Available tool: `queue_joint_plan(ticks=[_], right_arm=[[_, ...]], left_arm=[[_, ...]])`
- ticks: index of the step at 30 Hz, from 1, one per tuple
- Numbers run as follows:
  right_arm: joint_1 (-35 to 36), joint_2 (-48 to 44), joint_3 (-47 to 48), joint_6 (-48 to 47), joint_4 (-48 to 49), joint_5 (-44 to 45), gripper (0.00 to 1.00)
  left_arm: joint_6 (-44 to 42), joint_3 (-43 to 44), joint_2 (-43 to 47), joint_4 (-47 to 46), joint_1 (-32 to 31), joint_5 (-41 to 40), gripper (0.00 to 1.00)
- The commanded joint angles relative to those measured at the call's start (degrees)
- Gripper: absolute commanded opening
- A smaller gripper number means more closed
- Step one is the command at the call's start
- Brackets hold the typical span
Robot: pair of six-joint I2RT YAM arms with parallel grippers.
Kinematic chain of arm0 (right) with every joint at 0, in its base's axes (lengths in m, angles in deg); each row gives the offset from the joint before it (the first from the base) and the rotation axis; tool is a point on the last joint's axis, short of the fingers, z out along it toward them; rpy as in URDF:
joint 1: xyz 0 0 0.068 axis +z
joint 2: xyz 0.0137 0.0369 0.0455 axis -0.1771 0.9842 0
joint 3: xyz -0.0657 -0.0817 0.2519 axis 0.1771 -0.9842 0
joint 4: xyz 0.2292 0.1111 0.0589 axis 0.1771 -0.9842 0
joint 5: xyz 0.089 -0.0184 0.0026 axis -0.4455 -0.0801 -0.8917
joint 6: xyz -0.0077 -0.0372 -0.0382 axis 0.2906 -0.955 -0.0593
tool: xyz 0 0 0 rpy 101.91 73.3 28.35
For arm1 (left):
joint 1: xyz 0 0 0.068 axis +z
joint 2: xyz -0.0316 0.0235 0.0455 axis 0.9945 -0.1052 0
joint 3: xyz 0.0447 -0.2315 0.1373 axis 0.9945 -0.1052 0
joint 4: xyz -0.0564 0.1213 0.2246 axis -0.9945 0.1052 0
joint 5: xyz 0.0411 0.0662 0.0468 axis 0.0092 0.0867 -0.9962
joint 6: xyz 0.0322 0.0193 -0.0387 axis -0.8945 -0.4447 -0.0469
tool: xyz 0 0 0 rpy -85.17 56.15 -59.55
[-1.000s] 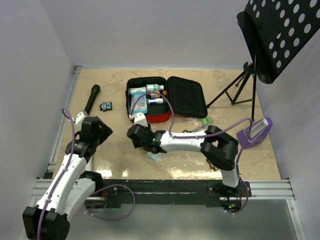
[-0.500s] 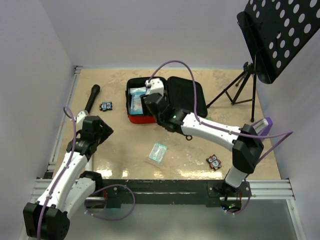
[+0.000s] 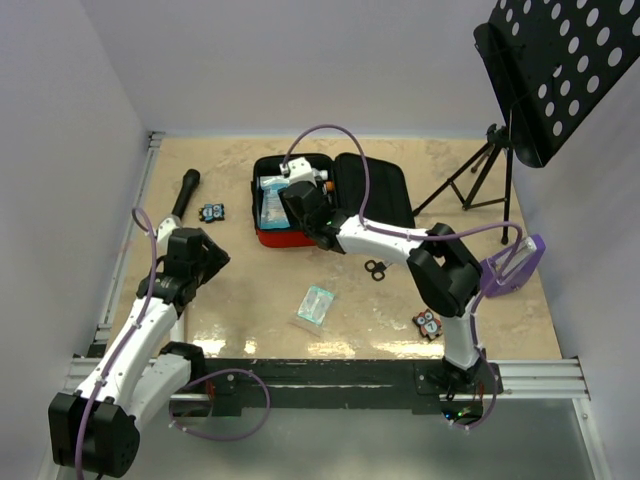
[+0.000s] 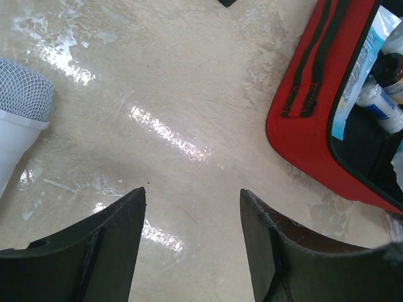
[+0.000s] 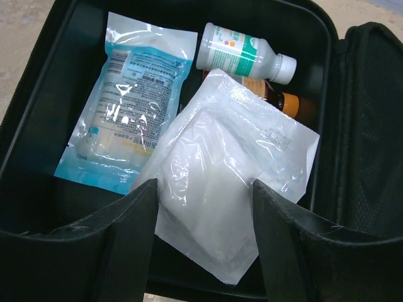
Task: Organize the medicine kit
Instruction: Place the medical item at the medicine box.
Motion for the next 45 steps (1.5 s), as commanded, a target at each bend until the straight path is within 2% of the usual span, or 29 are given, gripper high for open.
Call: queue_joint_plan(ticks=[1, 8, 12, 16, 22, 25, 31, 35, 37, 39, 45], right_arm=[[0.03, -0.59, 1.54, -2.64, 4.23, -0.3, 0.62], [-0.41, -0.95, -4.7, -5.8, 9.42, -1.18, 0.63], [-1.9, -1.12, -4.63, -7.12, 11.97, -2.75, 0.63], [-2.52, 0.63, -1.02, -9.4, 9.43, -6.44, 0.63], [-2.52, -0.15, -4.35, -11.52, 7.05, -11.81, 0.64], [-2.52, -0.59, -5.94, -11.52, 5.56, -12.51, 0.68], [-2.52, -2.79, -6.47, -10.38, 4.15, -13.13, 0.85], [-2.52, -4.46, -5.33, -7.83, 3.89, -12.52, 0.89], [-2.52, -5.16, -4.28, -6.69, 3.89, -12.34, 0.89], [-2.52, -4.9, -2.17, -5.46, 3.36, -12.25, 0.83], [-2.52, 1.94, 6.35, -2.82, -3.66, -9.89, 0.54]], left_arm=[[-1.82, 0.71, 0.5, -2.54, 0.09, -0.24, 0.66], [-1.65, -0.61, -0.02, -4.21, 0.09, 1.17, 0.65], [-1.74, -0.7, -0.2, -4.57, 0.09, 1.17, 0.65], [-1.91, -0.52, -0.38, -4.57, 0.09, 1.17, 0.65], [-2.0, -0.78, -0.2, -4.83, 0.09, 0.99, 0.65], [-2.26, -0.61, -0.38, -5.27, 0.09, 1.43, 0.65], [-2.35, -0.61, -0.64, -5.54, 0.09, 2.13, 0.65], [-2.35, -0.7, -0.38, -5.53, 0.09, 2.05, 0.65], [-2.35, -0.61, -0.2, -5.53, 0.09, 1.87, 0.65], [-2.35, -0.52, -0.38, -5.71, 0.09, 2.05, 0.65], [-2.18, 0.27, -1.61, -6.06, 0.09, 2.66, 0.64]])
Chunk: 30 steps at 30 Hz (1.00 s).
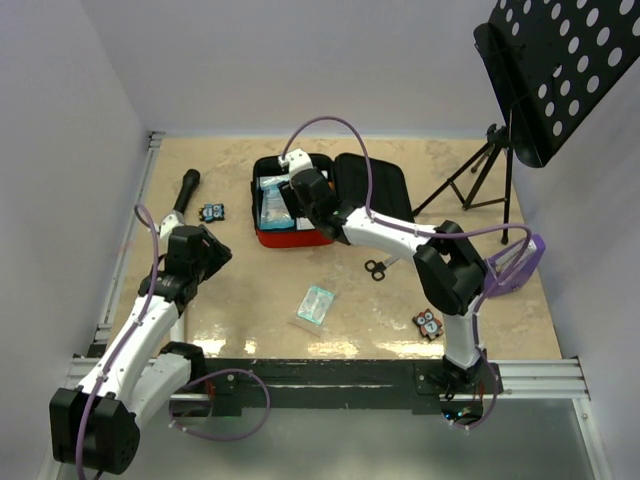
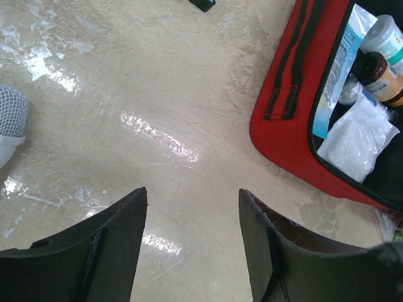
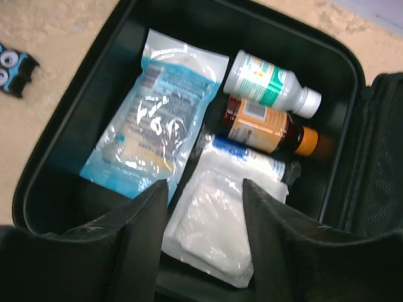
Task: Organize the medicine kit
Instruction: Place the medical item at the medicine box.
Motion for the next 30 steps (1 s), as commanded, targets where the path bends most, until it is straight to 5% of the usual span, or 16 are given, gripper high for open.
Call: queue_joint_plan(ticks=[1, 11, 19, 22, 26, 30], right_arm=[[0.15, 4.55, 7.67, 3.17, -5.37, 2.9, 0.49], [-0.03, 7.99, 8.13, 5.11, -8.55, 4.41, 0.13], [-0.11, 6.42, 3.65, 6.95, -9.34, 4.5, 0.09], [-0.11, 1.77, 0.05, 7.39, -5.48, 4.41, 0.22], [0.06, -5.61, -2.33, 8.27, -0.83, 3.44, 0.67], [1.11, -12.82, -4.18, 8.28, -0.55, 4.58, 0.79]], left_arm=[[-0.71, 0.73, -0.73, -2.02, 0.09, 0.85, 0.64], [-1.06, 0.38, -0.82, -2.11, 0.09, 0.41, 0.64], [-1.06, 0.38, -1.44, -2.55, 0.09, 0.94, 0.63], [-0.98, 0.12, -1.09, -2.63, 0.09, 0.76, 0.63], [-0.89, 0.38, -0.82, -2.28, 0.09, 0.59, 0.63], [-1.15, 0.99, -0.12, -1.41, 0.09, -0.2, 0.63]])
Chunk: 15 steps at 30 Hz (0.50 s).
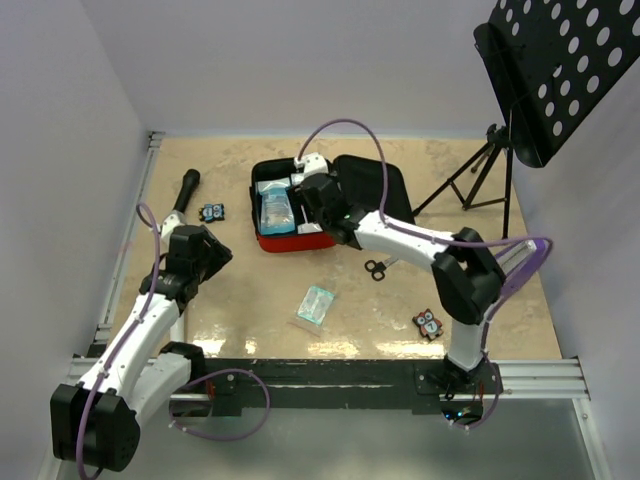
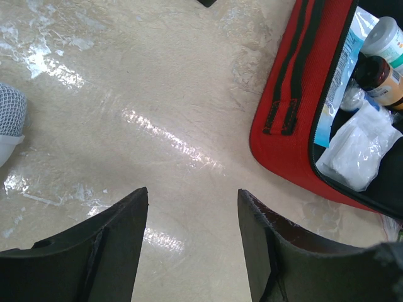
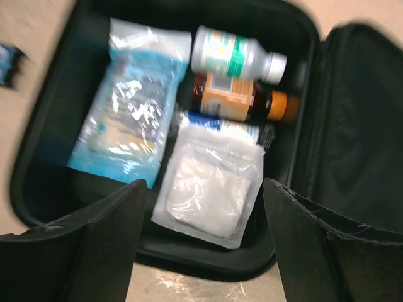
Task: Organize the medicine kit
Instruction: Place the medical item at the medicine box, then move the medicine box to the center of the board.
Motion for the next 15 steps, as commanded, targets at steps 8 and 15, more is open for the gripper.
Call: queue_joint_plan(ticks=[8, 15], right_arm=[[15.79, -17.21, -12.75, 4.99, -3.27, 4.13, 0.79], [23.19, -19.06, -25.95, 22.58, -1.09, 4.4, 0.93]], left_arm=[[-0.8, 0.99, 2.31, -0.22, 0.09, -0.56, 0.63], [0.16, -0.67, 3.72, 0.13, 0.09, 0.41, 0.63]])
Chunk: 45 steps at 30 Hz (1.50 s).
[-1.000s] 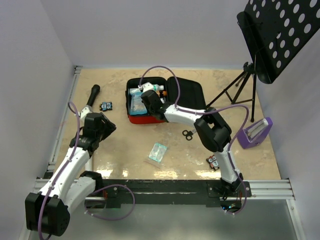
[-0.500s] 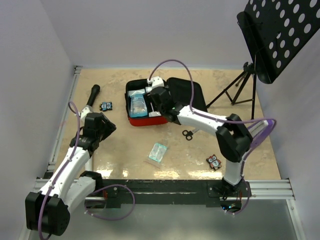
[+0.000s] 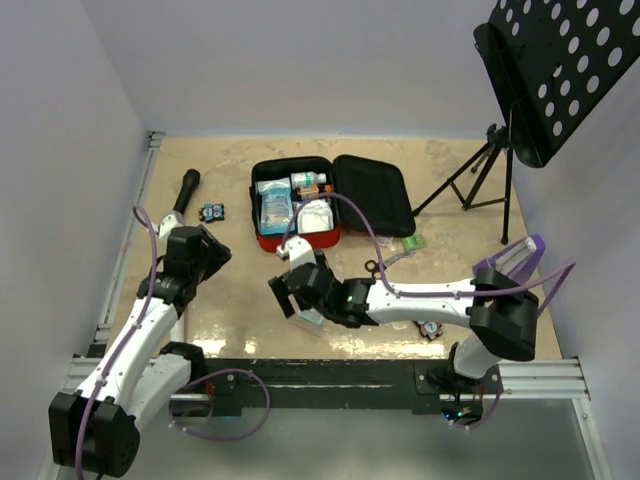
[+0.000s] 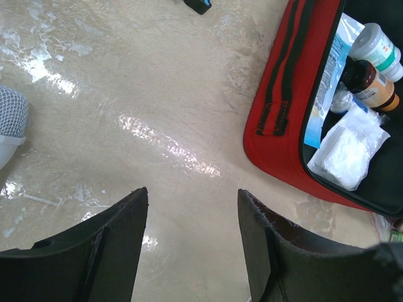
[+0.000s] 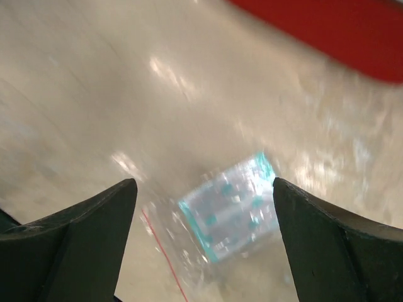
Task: Organize the medicine kit
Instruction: Move the medicine box to the center of the board.
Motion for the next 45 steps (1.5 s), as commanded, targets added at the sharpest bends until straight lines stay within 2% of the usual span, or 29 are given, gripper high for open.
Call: queue_joint_plan(ticks=[1, 8, 13, 21, 26, 27, 28, 30, 34, 38, 45], right_arm=[[0.57, -1.02, -5.27, 11.88, -0.67, 2.48, 0.93], [2.34, 4.68, -6.25, 14.26, -1.11, 3.54, 0.91], [2.43, 5.57, -7.83, 15.93, -0.93, 3.62, 0.91], [2.86, 0.21, -6.87, 15.67, -1.72, 5.73, 0.9], [2.78, -5.31, -4.58, 17.25, -5.41, 8.98, 0.9], [2.78, -7.16, -4.32, 17.6, -6.11, 9.77, 0.9], [2.78, -8.31, -4.05, 18.21, -6.9, 10.65, 0.9], [2.78, -10.59, -3.7, 19.44, -8.66, 12.14, 0.9], [2.78, -14.38, -3.61, 20.59, -11.39, 13.64, 0.9], [2.78, -17.1, -3.17, 21.03, -13.06, 14.79, 0.9], [2.69, -21.06, -3.26, 21.12, -15.78, 15.58, 0.9]], left_arm=[[0.14, -0.94, 2.04, -0.09, 0.09, 0.74, 0.63], [0.41, -1.47, 3.53, 1.32, 0.09, 0.83, 0.63], [0.41, -2.0, 4.24, 1.76, 0.09, 0.48, 0.63], [-1.17, -0.16, 1.61, -0.69, 0.09, 1.88, 0.63], [-5.73, 6.95, -5.77, -5.26, 0.09, 6.09, 0.7], [-6.35, 8.71, -8.13, -5.44, 0.09, 6.71, 0.83], [-6.53, 10.99, -11.29, -5.27, 0.09, 7.06, 0.87], [-8.72, 15.39, -15.69, -5.79, 0.09, 7.68, 0.9], [-11.72, 19.44, -22.38, -10.89, 0.09, 9.7, 0.91], [-13.04, 22.35, -30.37, -12.03, 0.09, 11.64, 0.85], [-13.83, 21.03, -34.96, -19.06, -0.09, 15.86, 0.84]])
